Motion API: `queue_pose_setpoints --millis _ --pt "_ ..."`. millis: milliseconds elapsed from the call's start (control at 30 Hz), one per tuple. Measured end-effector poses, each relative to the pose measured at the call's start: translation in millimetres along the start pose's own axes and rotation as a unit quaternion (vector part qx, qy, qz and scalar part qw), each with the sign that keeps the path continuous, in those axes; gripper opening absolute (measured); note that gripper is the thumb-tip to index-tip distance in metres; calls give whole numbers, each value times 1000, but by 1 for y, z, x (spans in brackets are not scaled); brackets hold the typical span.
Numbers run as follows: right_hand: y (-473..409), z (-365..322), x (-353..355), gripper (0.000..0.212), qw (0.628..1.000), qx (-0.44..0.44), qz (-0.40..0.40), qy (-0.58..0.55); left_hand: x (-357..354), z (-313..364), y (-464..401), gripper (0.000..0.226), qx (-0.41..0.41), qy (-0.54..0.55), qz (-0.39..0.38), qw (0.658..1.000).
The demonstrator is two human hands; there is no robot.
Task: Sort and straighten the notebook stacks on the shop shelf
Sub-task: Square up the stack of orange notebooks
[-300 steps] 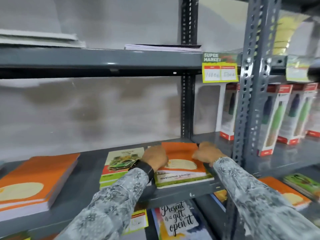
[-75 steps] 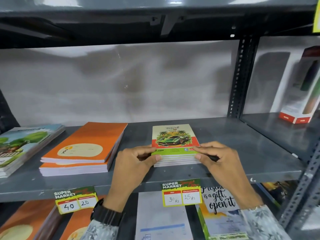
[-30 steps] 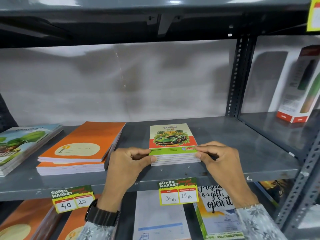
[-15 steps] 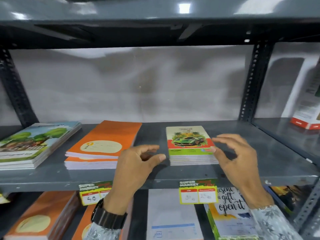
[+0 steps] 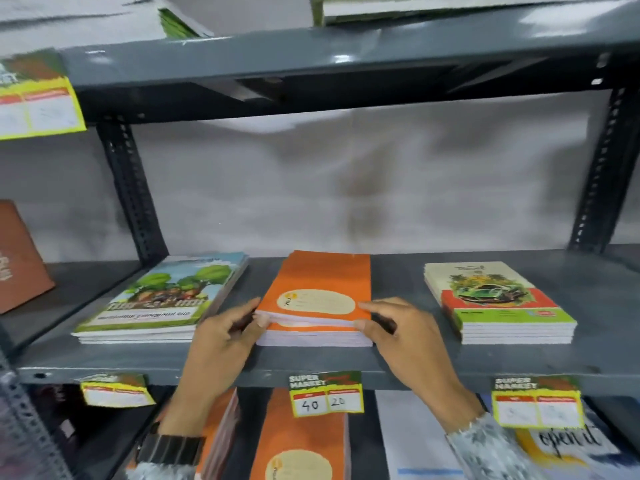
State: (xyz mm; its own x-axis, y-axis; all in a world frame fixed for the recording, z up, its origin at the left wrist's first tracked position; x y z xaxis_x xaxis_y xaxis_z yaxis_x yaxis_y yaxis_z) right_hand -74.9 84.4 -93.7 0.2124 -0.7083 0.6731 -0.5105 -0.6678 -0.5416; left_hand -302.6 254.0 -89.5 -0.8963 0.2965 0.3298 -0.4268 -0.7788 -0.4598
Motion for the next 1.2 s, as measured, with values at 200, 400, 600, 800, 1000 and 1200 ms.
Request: queue_pose_setpoints --millis 200,400,600,800,1000,1200 --pt "3 -3 -6 29 999 4 17 28 6 -14 -2 34 -4 77 20 997" --pt "7 -6 -7 33 998 12 41 46 7 -21 -5 36 10 70 49 996" --pt "11 -6 -4 21 995 9 91 42 7 -23 -8 29 22 87 67 994" --pt "12 -4 -6 21 995 -2 90 31 6 -21 -8 26 43 86 77 992" --pt "10 -4 -7 21 997 -5 79 20 4 -21 -10 24 59 96 85 990" --pt "10 -3 -7 19 996 2 90 14 5 -21 -7 18 58 122 75 988"
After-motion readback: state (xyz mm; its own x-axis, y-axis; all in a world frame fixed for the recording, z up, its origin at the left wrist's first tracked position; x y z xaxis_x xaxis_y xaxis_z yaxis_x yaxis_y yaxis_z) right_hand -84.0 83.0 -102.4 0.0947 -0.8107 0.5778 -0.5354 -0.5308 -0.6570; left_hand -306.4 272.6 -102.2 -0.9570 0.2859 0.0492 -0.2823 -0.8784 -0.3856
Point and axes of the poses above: each hand's wrist, its own y-axis away from the middle knuckle, its own x-axis out of the back of the hand, z = x × y, the point moved 3 cm from there along -y, towards the middle knuckle, and after that the axes turned 14 degrees about y, right-handed, at the moved point
